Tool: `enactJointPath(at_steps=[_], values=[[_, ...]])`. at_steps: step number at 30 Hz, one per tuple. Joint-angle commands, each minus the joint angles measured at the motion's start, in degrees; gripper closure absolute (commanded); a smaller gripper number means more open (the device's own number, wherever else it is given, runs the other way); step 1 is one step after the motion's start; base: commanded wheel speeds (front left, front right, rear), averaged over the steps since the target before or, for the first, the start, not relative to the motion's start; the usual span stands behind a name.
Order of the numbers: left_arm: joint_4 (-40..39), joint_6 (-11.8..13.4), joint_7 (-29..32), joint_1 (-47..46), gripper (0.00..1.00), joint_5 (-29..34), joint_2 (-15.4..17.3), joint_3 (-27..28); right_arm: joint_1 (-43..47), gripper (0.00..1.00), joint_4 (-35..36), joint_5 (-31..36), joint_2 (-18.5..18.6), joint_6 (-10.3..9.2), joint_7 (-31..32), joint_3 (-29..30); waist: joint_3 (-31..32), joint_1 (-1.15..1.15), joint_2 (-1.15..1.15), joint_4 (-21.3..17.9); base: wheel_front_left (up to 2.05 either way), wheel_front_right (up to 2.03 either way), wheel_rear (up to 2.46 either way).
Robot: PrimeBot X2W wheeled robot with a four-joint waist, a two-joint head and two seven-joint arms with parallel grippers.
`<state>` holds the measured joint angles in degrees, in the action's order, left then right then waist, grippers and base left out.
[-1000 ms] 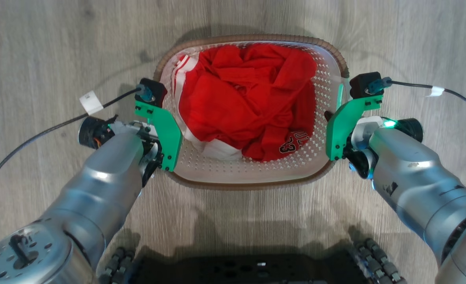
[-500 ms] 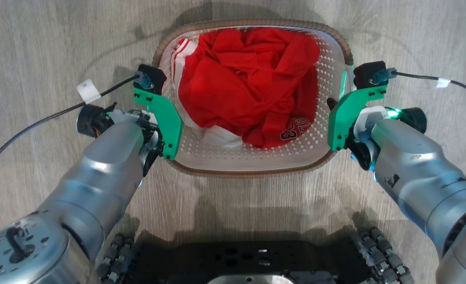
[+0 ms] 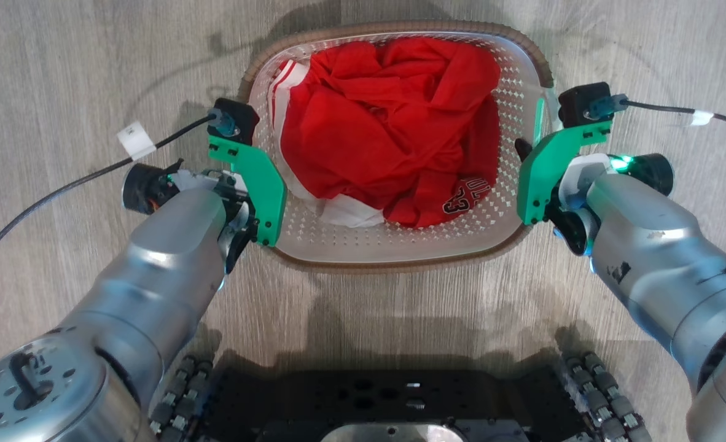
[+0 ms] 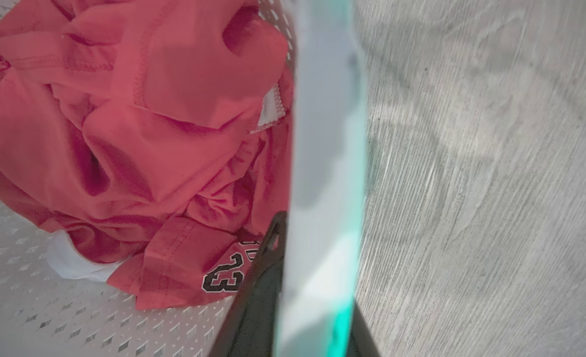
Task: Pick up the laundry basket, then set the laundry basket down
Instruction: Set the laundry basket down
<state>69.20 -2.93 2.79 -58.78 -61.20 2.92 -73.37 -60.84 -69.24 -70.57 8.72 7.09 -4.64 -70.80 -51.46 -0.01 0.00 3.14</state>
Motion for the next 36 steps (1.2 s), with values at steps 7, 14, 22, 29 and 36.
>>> enactJointPath(at_steps=[7,14,22,29,36], values=[[-0.3,3.06,-3.22,-0.64,0.0,-0.86,-0.04,0.78,2.41,0.0,-1.32,0.07,-0.57,0.4,-0.29,-0.71,-0.34,0.01,0.0,0.09,0.0,0.0,0.0],[0.9,3.76,-4.14,-0.23,0.0,-0.21,-0.04,0.56,3.09,0.0,-1.92,-0.07,-0.69,0.4,0.27,-0.92,0.99,0.01,0.0,0.39,0.0,0.0,0.0],[0.99,4.26,-4.93,3.53,0.0,0.39,-0.04,0.33,6.27,0.0,-2.19,-1.63,-1.46,0.4,1.37,-0.86,8.49,0.01,0.0,0.46,0.0,0.0,0.0],[1.04,4.54,-6.92,8.65,0.0,0.14,-0.04,0.26,11.9,0.0,-0.88,-3.87,-1.5,0.4,2.35,-0.6,19.54,0.01,0.0,0.51,0.0,0.0,0.0],[2.06,4.09,-13.7,15.32,0.0,-0.36,-0.04,0.69,18.81,0.0,2.85,-6.29,-0.66,0.4,-1.62,0.2,33.58,0.01,0.0,0.68,0.0,0.0,0.0]])
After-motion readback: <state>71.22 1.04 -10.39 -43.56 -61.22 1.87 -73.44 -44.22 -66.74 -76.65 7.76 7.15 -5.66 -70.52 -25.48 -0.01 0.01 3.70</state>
